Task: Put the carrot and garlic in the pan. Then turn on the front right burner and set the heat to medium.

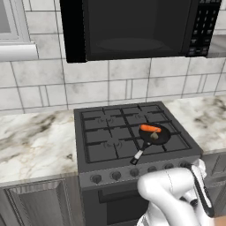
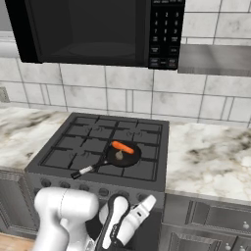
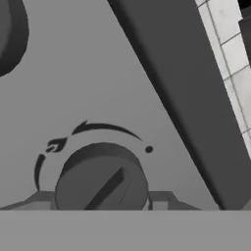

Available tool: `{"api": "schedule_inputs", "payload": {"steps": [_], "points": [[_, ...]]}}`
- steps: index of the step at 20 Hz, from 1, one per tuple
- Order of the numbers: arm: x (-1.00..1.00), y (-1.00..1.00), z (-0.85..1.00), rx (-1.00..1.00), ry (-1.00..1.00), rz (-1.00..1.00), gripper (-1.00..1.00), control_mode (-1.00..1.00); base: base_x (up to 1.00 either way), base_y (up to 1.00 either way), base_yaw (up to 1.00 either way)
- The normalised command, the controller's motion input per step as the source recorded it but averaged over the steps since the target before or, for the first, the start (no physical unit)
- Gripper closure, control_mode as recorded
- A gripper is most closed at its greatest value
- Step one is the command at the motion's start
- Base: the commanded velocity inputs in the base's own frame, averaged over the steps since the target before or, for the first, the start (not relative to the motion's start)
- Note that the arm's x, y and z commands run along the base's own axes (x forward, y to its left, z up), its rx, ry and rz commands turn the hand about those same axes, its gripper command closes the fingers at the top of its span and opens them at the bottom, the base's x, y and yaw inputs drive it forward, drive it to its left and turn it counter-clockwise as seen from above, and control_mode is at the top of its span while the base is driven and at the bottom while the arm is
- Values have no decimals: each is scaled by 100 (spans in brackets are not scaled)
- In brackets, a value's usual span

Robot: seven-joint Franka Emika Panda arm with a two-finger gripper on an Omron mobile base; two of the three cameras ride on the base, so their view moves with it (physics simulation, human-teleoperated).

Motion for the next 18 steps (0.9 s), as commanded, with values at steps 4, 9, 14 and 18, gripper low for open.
{"api": "schedule_inputs", "payload": {"steps": [4, 9, 14, 18], "points": [[0, 18, 6, -32, -12, 27, 100, -100, 0, 0, 0], [0, 6, 0, -27, -9, 43, 100, -100, 0, 0, 0], [10, 5, 0, -27, -7, 61, 100, -100, 0, 0, 0], [4, 1, 0, -26, -4, 70, 100, -100, 0, 0, 0]]}}
